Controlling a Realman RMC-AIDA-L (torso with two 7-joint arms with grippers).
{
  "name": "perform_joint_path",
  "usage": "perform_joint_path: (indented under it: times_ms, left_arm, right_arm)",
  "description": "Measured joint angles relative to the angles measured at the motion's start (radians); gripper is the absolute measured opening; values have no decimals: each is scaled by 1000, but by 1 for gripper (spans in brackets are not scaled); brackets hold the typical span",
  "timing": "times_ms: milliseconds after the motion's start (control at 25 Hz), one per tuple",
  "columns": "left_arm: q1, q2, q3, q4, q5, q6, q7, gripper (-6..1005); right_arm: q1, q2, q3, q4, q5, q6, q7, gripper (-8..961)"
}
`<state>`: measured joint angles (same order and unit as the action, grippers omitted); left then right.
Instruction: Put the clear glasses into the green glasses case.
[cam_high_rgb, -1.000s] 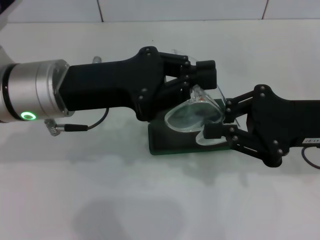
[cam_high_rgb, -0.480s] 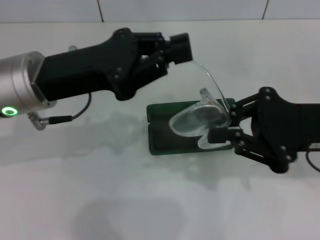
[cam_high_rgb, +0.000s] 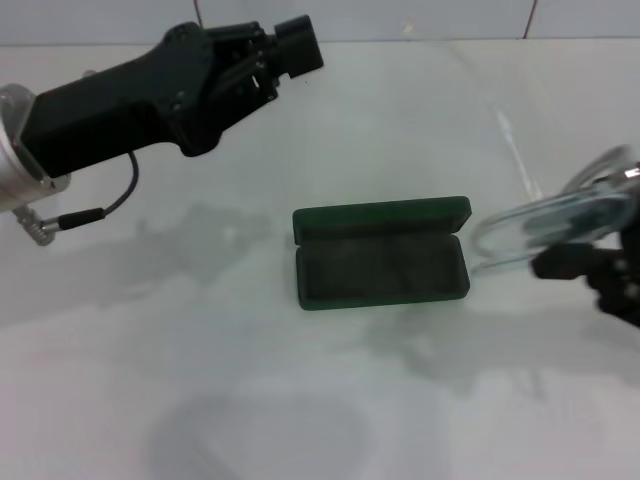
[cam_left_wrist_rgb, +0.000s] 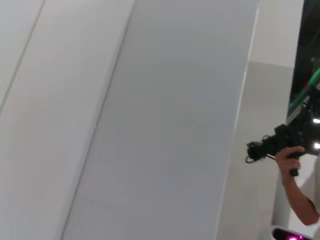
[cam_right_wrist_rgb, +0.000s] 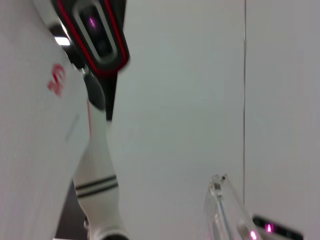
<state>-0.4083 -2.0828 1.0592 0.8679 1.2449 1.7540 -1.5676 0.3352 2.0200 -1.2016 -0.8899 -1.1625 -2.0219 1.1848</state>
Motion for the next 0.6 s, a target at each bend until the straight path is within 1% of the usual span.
perform_joint_path:
  times_ms: [160,240,400,480,600]
  left_arm:
    - [-1,-1,-9,-5,2,-2,-2,112]
    - [-7,-1,-6,-6,4,-4,-3,112]
    - [-40,-5,6,-29,9,-4,-4,111]
    - [-74,-5,12,-68,9,-5,2,111]
    - [-123,-5,18,-127,10,-5,16,110]
  right_arm:
    - [-4,-1,33,13,19,-75,-34,112]
    - [6,-2,35,10,16,-107,-52,113]
    - [62,0,9,29,8,-123,-65,113]
    - [106,5,-25,65,11,-118,-89,113]
    - [201,8,-77,165,22,-111,-139,113]
